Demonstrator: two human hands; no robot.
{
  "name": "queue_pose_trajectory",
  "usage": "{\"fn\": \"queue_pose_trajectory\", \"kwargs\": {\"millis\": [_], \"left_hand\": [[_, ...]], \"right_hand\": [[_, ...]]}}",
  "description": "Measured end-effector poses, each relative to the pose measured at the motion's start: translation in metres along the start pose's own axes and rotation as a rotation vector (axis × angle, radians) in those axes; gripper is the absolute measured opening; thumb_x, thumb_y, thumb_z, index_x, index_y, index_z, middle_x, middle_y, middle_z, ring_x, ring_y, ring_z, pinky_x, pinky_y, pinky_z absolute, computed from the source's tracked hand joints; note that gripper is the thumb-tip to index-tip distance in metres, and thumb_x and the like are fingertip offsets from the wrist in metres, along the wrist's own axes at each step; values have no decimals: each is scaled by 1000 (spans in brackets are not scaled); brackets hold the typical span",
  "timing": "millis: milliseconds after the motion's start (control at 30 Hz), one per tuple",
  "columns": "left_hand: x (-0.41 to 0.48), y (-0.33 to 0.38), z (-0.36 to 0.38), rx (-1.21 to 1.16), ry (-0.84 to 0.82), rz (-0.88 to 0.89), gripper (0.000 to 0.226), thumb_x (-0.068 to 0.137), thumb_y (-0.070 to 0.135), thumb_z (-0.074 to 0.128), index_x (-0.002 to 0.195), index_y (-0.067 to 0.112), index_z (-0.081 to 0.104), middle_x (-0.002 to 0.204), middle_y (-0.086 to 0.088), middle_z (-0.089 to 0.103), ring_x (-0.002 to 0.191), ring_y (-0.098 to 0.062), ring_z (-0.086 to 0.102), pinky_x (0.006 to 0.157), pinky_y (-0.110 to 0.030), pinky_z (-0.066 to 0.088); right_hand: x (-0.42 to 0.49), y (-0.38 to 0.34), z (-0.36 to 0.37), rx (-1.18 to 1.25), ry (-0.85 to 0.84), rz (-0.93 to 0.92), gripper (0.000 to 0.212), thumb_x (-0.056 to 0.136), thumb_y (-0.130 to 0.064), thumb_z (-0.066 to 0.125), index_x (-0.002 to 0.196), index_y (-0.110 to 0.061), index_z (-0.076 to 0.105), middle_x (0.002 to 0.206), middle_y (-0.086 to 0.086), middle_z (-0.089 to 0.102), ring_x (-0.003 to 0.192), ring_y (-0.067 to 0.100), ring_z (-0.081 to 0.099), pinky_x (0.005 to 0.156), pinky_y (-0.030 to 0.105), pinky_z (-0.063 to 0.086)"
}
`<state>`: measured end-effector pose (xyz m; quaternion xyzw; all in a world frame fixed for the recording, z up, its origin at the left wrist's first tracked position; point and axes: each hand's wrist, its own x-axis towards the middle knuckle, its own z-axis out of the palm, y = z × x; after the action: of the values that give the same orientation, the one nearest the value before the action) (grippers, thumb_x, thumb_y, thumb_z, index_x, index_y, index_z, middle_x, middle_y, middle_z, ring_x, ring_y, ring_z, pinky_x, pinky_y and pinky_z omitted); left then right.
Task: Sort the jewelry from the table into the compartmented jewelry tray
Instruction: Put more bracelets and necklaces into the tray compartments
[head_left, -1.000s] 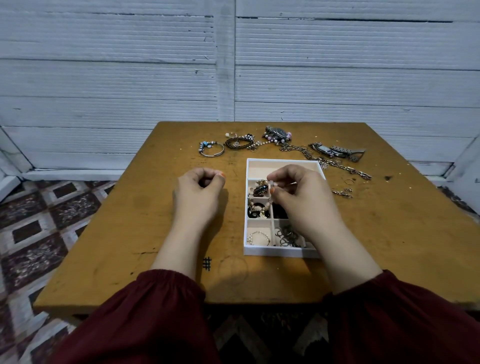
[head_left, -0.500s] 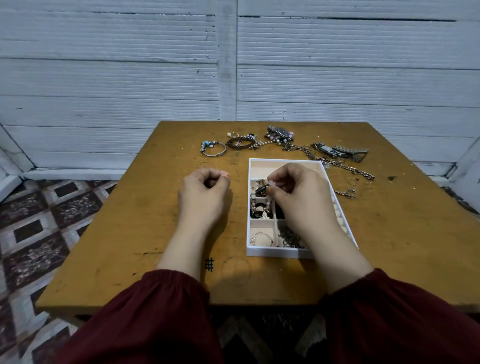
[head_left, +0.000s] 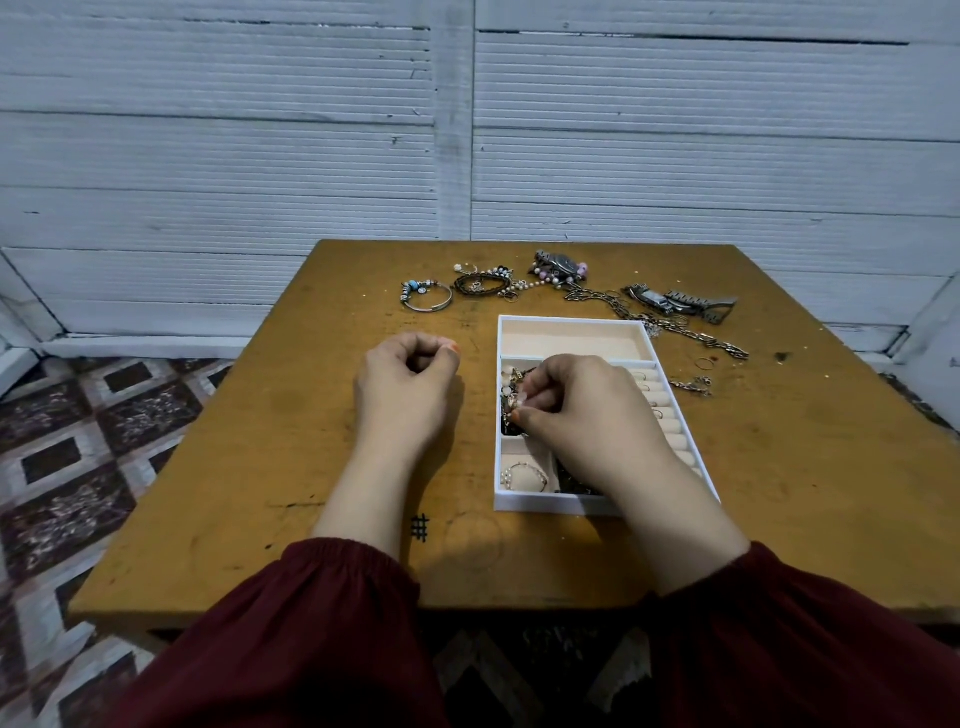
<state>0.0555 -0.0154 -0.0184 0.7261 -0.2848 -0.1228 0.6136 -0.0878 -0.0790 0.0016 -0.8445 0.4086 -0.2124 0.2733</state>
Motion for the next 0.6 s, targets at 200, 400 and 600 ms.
{"fn": "queue_pose_trajectory", "kwargs": {"millis": [200, 400, 600], "left_hand": [[-1, 2, 0, 21, 3, -7, 5, 84, 22, 67, 79, 23, 69, 78, 5, 67, 76, -12, 61, 79, -35, 53], [-1, 2, 0, 10, 22, -29, 5, 84, 22, 66, 83, 21, 70, 81, 5, 70, 79, -12, 64, 80, -35, 54], [0, 4, 1, 4, 17, -20, 6, 83, 22, 66, 78, 22, 69, 80, 4, 70, 81, -16, 65, 81, -37, 55]], "right_hand": [[5, 0, 4, -130, 9, -60, 21, 85, -23, 56, 91, -32, 73, 90, -2, 71, 96, 23, 58, 84, 36, 48], [9, 1, 0, -187, 43, -68, 9, 81, -27, 66, 78, -35, 70, 82, -8, 69, 100, 20, 48, 83, 33, 40], [28, -10, -4, -316, -107, -216, 31, 78, -23, 72, 105, -38, 67, 101, -3, 58, 105, 24, 51, 87, 35, 45]]}}
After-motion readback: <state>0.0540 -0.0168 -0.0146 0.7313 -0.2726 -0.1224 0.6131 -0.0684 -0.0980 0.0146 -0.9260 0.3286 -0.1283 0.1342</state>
